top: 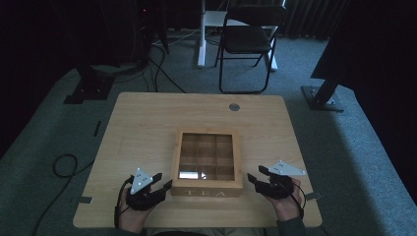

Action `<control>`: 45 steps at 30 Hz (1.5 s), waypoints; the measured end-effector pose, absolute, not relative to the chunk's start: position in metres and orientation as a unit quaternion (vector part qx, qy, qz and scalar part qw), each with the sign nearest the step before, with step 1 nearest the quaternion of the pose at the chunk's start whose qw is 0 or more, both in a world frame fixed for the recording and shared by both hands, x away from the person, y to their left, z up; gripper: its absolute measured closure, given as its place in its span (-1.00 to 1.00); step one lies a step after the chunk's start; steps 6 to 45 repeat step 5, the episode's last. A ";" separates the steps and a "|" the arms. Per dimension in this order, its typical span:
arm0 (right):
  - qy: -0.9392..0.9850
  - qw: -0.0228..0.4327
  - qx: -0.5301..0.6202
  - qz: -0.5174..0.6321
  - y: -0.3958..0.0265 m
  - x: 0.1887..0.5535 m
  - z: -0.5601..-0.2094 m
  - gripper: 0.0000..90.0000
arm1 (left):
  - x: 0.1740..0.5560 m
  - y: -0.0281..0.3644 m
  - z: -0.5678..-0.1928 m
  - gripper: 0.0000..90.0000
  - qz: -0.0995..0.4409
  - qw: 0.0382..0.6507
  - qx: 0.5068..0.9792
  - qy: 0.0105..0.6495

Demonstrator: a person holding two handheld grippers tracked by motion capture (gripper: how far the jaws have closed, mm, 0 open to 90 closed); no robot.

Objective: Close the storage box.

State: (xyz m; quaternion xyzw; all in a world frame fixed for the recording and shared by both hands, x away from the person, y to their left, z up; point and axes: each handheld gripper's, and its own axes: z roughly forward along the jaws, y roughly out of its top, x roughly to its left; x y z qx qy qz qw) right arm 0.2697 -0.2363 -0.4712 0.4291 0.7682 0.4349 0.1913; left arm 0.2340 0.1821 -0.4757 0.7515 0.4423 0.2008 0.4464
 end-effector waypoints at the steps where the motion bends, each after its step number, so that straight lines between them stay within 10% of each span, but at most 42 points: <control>1: 0.766 0.195 0.434 0.433 -0.238 0.278 -0.470 -0.04 | 0.235 0.183 -0.475 0.14 0.202 0.446 0.751 0.444; 45: 0.766 0.206 0.440 0.420 -0.240 0.289 -0.472 -0.05 | 0.237 0.188 -0.474 0.14 0.205 0.447 0.745 0.450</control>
